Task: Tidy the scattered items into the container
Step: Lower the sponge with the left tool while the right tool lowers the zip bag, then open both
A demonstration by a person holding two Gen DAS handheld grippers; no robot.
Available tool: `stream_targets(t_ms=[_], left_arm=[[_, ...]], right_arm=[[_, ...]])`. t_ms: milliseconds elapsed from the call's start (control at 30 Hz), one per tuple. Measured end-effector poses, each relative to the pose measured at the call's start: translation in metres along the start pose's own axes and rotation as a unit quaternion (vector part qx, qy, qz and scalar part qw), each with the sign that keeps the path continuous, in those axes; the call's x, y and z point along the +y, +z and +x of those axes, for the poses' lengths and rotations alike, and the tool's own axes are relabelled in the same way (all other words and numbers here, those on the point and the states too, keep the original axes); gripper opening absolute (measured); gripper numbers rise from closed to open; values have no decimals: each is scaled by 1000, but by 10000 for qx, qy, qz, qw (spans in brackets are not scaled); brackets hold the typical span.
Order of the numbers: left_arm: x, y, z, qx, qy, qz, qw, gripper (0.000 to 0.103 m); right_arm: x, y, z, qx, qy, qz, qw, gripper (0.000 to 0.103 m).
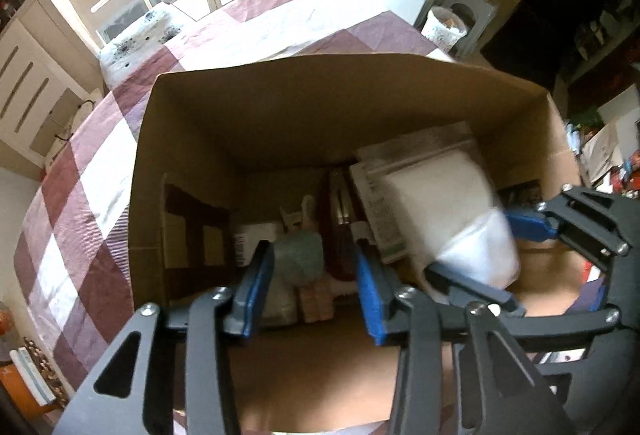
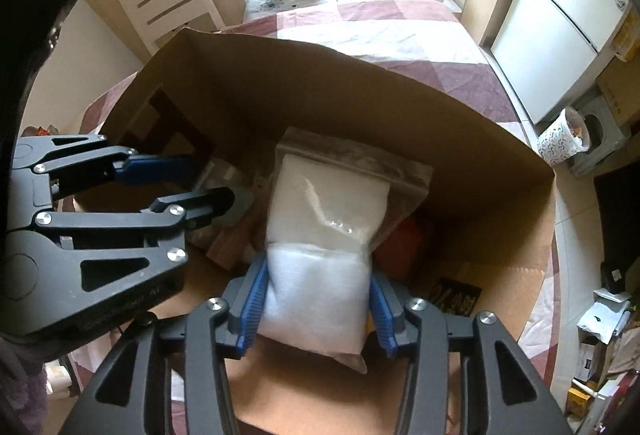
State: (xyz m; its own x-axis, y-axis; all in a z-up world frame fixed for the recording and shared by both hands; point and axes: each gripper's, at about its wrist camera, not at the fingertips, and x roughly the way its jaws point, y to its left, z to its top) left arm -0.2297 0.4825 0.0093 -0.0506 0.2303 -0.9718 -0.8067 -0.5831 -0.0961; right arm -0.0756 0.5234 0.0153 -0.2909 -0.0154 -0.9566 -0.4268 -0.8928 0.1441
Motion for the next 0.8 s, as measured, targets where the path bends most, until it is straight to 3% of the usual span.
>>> stream_targets(t_ms=[167,300,433,800], left_arm=[[-4,0,-11,-151,40,1,9999,51],[-4,0,-26,-323,153,-5,9994,68],[-5,-1,-39,-434,141,0,9990,71],[-13,-21,-62,-584,326,15,9978,74]], right_arm=[[-1,1,-5,-22,14,28,10000,52],[1,1,-19,-192,-147,-53,9997,53],[0,0,-34,-329,-133,-57,9994,58],[-4,-17,-65,-541,-106,115,9984,59]])
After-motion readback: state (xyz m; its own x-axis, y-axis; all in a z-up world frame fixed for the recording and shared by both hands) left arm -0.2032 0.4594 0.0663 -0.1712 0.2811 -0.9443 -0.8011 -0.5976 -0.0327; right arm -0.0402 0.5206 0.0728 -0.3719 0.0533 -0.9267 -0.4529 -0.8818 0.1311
